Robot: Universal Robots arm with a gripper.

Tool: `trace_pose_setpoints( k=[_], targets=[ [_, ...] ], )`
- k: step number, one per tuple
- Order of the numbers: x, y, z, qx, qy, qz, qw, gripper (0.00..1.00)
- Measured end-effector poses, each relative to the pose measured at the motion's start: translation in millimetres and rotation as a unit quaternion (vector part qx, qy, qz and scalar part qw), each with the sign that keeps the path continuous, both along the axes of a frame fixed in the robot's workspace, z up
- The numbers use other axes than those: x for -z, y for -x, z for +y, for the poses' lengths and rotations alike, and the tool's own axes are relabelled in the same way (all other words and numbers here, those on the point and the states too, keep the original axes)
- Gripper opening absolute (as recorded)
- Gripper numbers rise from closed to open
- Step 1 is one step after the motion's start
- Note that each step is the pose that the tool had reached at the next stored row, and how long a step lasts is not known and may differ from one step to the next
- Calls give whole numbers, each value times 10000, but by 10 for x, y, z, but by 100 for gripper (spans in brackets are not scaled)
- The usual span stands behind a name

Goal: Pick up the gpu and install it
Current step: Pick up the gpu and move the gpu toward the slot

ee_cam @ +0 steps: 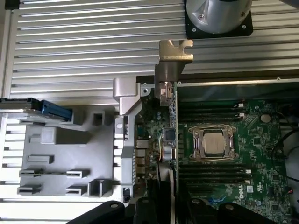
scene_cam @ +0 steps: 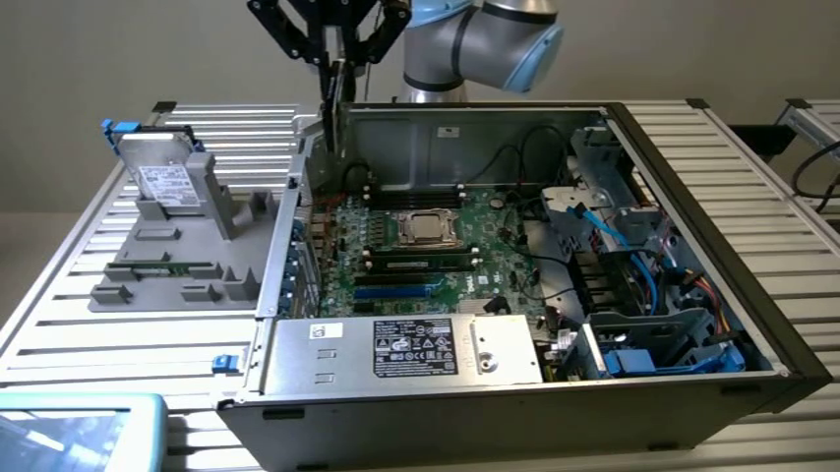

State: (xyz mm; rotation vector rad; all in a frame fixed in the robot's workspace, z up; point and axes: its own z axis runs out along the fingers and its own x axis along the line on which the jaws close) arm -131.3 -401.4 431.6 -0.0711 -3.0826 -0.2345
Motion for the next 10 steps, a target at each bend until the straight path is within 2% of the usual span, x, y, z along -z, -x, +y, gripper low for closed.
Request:
trace_pose_setpoints(
  k=[6, 10],
  targets=[
    [0, -274, -1, -1, 0, 0, 10000, 28],
    [0, -455, -23, 0, 0, 0, 10000, 28]
  ],
)
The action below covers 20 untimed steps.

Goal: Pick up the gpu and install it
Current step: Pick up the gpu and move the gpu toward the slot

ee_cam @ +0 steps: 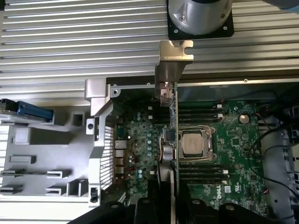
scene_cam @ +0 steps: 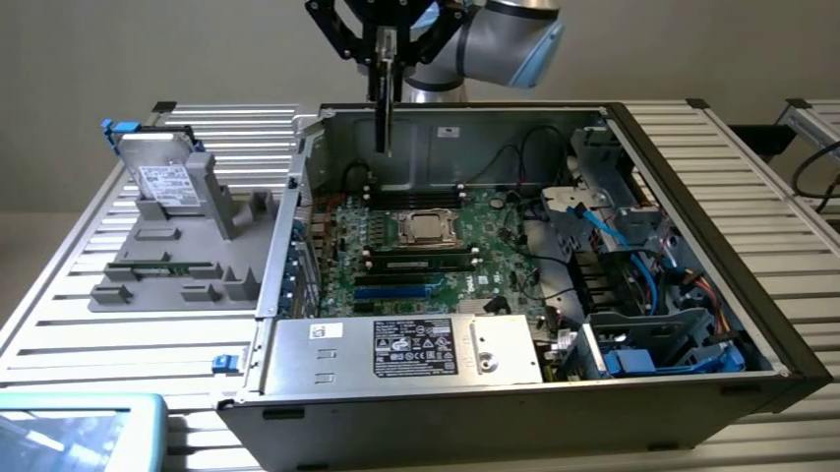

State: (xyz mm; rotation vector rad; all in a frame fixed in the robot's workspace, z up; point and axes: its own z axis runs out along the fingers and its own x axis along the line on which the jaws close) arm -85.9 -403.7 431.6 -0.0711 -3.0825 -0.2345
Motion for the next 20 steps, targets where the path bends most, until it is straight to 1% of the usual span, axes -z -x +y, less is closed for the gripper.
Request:
trace_pose_setpoints(
  k=[5, 11, 14, 16, 20],
  targets=[
    [1, -231, -52, -1, 0, 0, 10000, 28],
    [8, -446, -165, -1, -2, -1, 10000, 28],
    [13, -519, -207, -1, -1, 0, 10000, 28],
    [14, -550, -214, 0, -1, 1, 10000, 28],
    [14, -555, -215, 0, -1, 6, 10000, 28]
  ],
)
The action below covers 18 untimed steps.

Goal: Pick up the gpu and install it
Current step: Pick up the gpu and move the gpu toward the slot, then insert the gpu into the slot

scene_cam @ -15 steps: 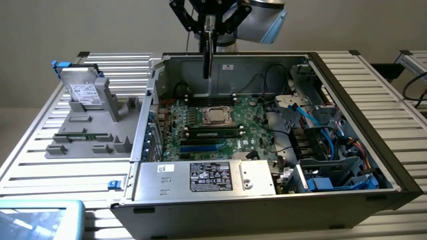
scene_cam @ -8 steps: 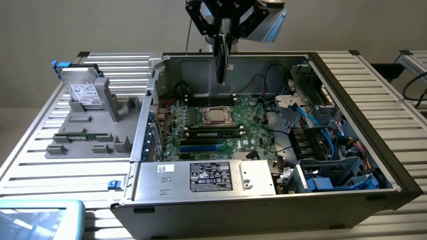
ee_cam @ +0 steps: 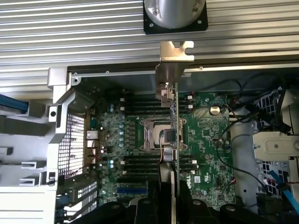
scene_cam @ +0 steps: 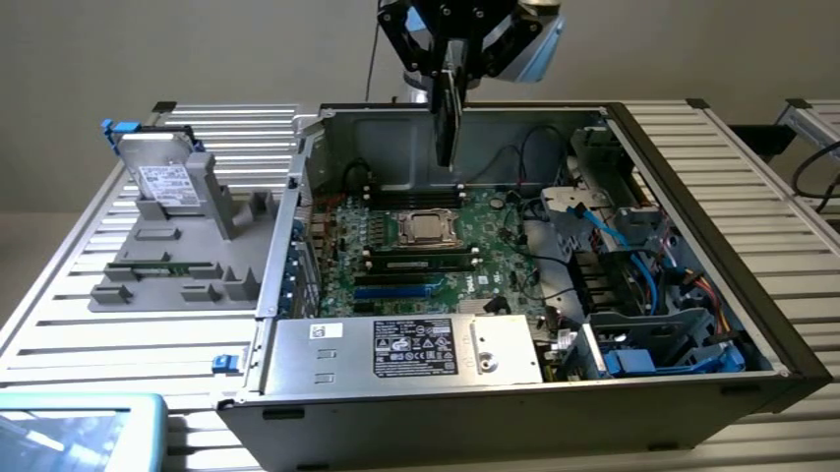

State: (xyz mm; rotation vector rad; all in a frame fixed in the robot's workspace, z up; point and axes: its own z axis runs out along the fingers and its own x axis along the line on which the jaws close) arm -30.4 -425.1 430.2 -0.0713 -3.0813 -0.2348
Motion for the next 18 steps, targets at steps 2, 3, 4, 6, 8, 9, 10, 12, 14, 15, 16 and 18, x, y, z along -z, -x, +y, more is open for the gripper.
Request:
trace_pose_setpoints(
  k=[2, 3, 4, 6, 8, 9, 10, 12, 14, 15, 16, 18],
  targets=[
    [0, -2, 0, 0, 0, 2, 10000, 28],
    [0, -2, 0, 0, 0, 3, 10000, 28],
    [0, -3, 0, 0, 0, 4, 10000, 28],
    [0, -5, 0, 0, 0, 6, 10000, 28],
    [1, -6, 0, 0, 0, 9, 10000, 28],
    [1, -10, 0, -6, 0, 13, 10000, 28],
    [1, -14, 0, -38, -4, 22, 10000, 28],
    [0, -15, 0, -172, -35, 32, 9998, 28],
    [1, -15, 0, -328, -75, 35, 9994, 28],
    [1, -15, 0, -411, -95, 35, 9991, 28],
    [1, -15, 1, -500, -109, 36, 9987, 28],
    [2, -15, 1, -679, -135, 36, 9976, 28]
  ],
)
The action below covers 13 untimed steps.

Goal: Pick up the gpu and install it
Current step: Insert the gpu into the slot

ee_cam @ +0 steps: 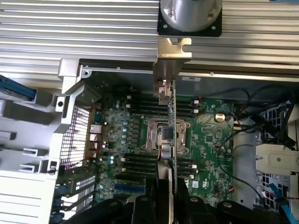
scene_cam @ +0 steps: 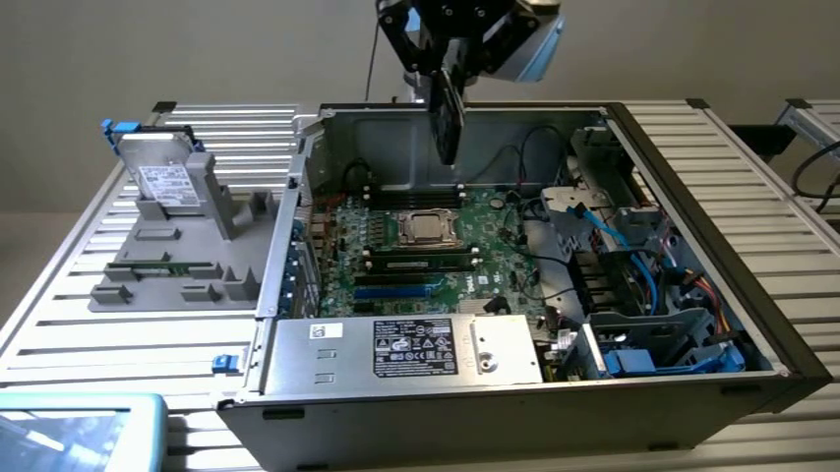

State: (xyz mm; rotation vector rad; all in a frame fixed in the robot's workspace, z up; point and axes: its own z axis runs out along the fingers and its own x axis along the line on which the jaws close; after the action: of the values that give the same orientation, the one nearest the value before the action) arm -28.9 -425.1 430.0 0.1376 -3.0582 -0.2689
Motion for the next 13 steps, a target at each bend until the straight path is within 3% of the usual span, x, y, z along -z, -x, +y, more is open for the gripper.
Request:
trace_pose_setpoints(
  k=[2, 7, 13],
  targets=[
    [1, 0, 0, -181, -24, 0, 9998, 28],
    [7, 0, 0, -604, -25, -11, 9982, 28],
    [14, 0, 0, -1144, -24, -38, 9934, 28]
  ],
)
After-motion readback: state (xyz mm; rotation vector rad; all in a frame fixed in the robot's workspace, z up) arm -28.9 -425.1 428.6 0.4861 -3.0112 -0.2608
